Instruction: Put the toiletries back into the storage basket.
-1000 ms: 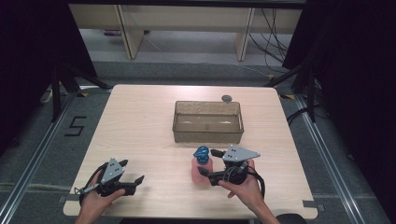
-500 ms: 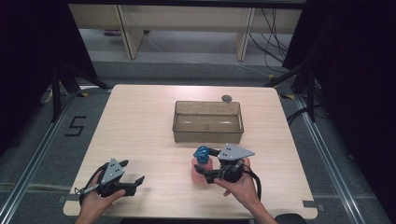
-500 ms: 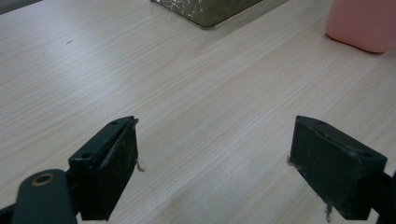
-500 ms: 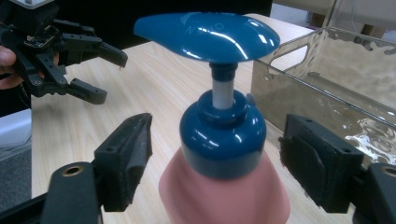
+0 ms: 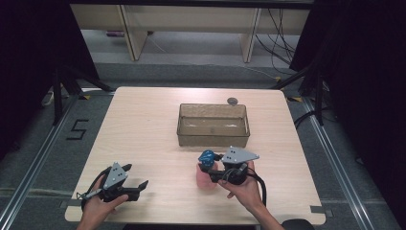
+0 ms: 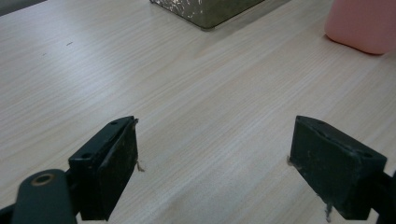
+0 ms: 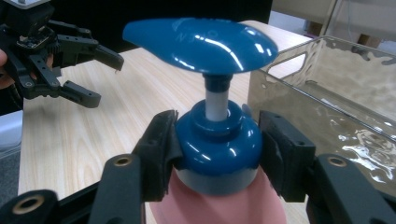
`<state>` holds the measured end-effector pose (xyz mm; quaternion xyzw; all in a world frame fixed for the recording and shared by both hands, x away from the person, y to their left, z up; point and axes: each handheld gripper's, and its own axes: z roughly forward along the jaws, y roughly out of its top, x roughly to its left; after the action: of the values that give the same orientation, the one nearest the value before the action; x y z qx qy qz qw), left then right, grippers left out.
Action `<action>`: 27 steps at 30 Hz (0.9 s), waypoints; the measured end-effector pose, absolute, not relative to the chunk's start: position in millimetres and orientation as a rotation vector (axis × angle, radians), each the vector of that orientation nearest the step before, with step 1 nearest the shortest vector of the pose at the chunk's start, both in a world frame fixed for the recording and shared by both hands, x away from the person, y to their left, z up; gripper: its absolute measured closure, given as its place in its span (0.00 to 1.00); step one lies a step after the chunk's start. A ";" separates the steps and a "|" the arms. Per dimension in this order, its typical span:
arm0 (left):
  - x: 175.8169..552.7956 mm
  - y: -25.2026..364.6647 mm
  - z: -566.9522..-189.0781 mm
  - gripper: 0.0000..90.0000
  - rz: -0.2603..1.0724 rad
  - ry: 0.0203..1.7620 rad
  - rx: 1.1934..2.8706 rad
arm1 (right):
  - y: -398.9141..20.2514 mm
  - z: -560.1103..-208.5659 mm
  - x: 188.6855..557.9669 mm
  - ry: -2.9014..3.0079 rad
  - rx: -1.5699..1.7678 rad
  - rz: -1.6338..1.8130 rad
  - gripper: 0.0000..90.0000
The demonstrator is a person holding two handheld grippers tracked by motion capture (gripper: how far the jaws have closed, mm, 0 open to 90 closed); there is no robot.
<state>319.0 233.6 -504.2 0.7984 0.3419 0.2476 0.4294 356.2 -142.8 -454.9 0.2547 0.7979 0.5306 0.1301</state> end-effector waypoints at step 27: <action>320.1 234.8 -503.4 0.16 0.629 0.835 2.001 | -143.9 -443.8 357.3 2.249 0.769 1.494 0.59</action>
<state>320.1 234.8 -503.4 0.8012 0.3345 0.2519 0.4275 357.3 -143.9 -443.8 0.2702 0.7899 0.5247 0.1664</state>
